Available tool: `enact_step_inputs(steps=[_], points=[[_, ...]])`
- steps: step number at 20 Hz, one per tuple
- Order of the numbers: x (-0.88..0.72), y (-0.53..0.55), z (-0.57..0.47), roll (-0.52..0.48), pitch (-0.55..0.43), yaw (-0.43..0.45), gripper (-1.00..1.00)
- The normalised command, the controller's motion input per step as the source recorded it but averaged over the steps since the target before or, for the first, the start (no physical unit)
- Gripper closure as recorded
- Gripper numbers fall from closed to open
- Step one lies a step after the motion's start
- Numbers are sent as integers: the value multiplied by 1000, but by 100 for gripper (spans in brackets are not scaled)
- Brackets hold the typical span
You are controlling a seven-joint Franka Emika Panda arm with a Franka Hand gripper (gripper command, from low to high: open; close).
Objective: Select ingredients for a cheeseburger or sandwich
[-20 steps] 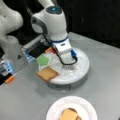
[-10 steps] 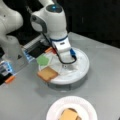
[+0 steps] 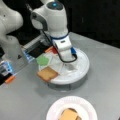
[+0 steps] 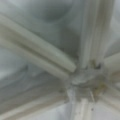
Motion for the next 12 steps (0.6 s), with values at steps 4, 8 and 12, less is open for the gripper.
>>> enact_step_inputs(steps=[4,8,12], points=[[35,50,324,88,156,-515,-100],[17,29,130,43,52,-418,-100],[83,-54,-2,20,19,-210,-100]])
